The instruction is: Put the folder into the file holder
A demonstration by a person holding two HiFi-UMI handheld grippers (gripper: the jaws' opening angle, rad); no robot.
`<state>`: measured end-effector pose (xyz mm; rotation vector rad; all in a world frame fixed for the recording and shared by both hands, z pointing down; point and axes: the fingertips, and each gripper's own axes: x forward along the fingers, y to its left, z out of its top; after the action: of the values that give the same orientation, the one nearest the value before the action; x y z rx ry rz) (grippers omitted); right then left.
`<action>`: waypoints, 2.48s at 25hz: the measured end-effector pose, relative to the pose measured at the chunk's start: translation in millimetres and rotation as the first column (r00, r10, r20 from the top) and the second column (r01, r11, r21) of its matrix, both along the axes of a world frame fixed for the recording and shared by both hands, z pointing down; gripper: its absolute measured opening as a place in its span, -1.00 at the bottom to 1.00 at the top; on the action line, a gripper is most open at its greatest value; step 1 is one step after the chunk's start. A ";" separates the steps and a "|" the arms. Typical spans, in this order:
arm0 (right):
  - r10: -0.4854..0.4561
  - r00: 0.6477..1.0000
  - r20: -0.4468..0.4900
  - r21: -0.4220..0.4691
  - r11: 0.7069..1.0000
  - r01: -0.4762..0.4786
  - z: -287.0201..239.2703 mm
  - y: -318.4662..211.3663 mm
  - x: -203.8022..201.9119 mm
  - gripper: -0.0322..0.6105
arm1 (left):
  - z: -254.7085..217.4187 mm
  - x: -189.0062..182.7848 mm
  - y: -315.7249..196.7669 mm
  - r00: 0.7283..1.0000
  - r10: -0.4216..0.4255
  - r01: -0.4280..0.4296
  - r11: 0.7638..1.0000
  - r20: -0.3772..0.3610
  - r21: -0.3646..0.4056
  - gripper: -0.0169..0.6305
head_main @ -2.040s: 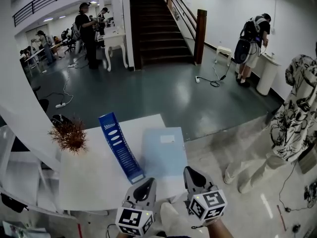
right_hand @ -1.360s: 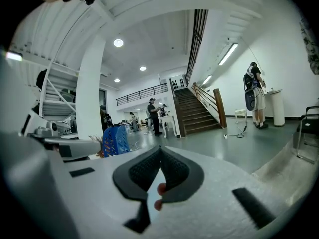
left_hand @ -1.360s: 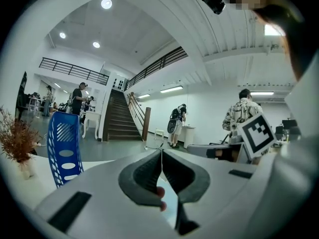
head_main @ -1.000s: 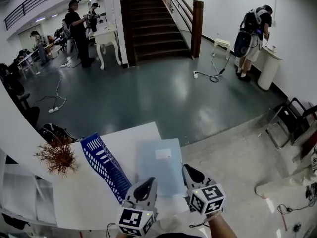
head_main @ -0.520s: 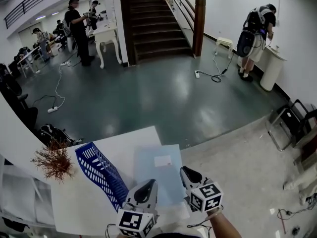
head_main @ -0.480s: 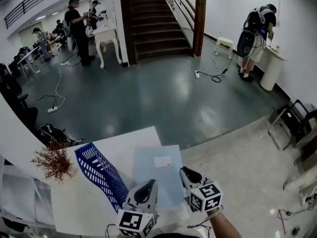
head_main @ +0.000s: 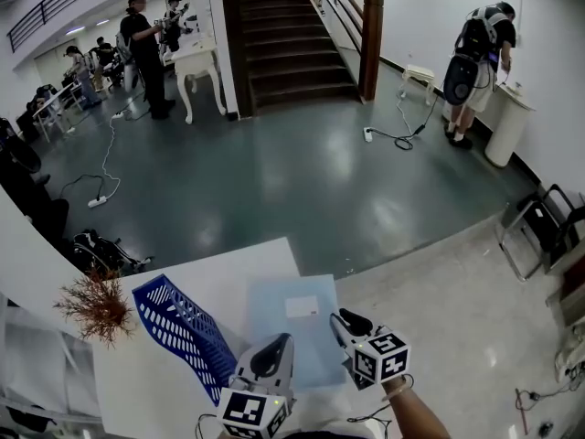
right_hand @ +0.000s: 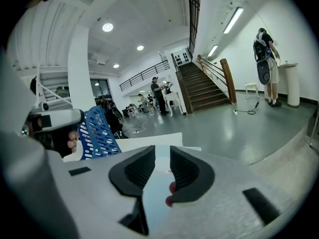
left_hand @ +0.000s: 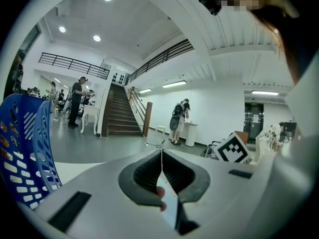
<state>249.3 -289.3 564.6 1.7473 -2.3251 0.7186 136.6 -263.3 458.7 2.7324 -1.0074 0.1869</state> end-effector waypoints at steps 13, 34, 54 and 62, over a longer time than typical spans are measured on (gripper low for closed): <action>-0.011 0.999 0.050 -0.085 0.996 0.016 50.7 -33.7 19.8 -0.51 | 19.9 8.8 -29.9 0.999 -0.023 0.024 0.999 0.033 -0.027 -0.92; 0.010 0.932 0.362 -0.209 0.975 0.070 120.5 -62.9 34.4 -0.09 | 47.9 18.1 -59.3 0.997 -0.007 0.014 0.996 0.079 -0.086 -0.92; 0.025 0.805 0.593 -0.259 0.952 0.161 156.3 -81.0 19.4 0.06 | 62.0 19.1 -68.2 0.995 -0.010 0.021 0.992 0.097 -0.124 -0.92; -0.001 0.705 0.710 -0.264 0.927 0.268 158.4 -85.1 10.3 0.07 | 60.9 18.6 -68.9 0.995 -0.014 0.026 0.992 0.097 -0.123 -0.92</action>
<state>259.5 -374.4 723.0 1.2357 -2.4605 1.9130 155.2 -332.1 519.5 2.6221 -1.0116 0.3683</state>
